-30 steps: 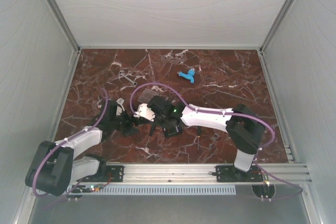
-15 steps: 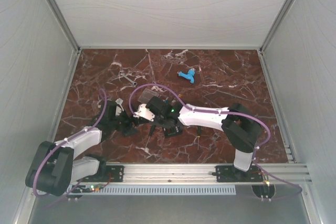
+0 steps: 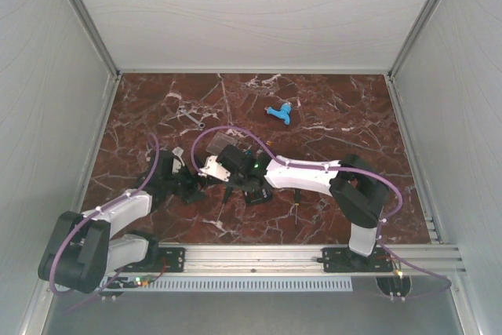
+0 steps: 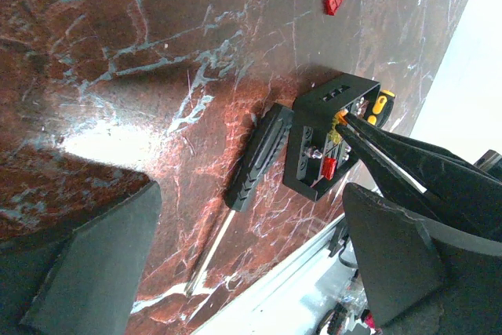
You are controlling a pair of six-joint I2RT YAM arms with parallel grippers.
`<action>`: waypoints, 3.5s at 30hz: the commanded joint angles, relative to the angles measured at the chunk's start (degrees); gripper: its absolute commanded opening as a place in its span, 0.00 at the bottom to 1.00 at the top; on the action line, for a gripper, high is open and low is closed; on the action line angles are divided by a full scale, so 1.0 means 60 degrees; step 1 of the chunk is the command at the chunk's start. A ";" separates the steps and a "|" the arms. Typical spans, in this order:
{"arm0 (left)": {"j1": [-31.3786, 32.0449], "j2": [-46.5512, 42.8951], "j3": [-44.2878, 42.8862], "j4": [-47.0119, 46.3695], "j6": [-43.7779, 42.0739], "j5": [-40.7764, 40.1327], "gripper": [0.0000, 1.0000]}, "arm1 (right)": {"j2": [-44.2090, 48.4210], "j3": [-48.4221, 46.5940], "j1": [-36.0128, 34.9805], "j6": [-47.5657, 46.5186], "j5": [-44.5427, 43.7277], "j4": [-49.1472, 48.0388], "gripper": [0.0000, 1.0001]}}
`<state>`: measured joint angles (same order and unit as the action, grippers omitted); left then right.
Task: Snap on the fuse box
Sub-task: Pick up the fuse from the fuse box base, then install the fuse at the fuse box base.
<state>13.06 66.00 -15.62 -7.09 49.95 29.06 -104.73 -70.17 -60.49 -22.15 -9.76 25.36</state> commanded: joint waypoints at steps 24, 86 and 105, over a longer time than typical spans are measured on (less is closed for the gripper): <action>0.0609 -0.0020 -0.0578 -0.0030 -0.0217 -0.0228 0.95 | 0.2644 0.1099 0.0711 0.3933 0.0950 -0.0771 0.00; 0.3989 0.4023 -0.5308 0.1794 -0.2761 -0.4158 0.37 | 0.4779 0.6527 0.1805 0.6721 0.1521 -0.8251 0.00; 0.2789 0.2050 -0.3309 0.1229 -0.1070 -0.2157 0.49 | 0.3046 0.6603 0.2208 0.6594 0.2487 -1.0144 0.00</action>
<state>29.78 79.20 -35.59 2.28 40.95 13.08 -85.36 -31.16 -47.37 17.23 4.82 -30.37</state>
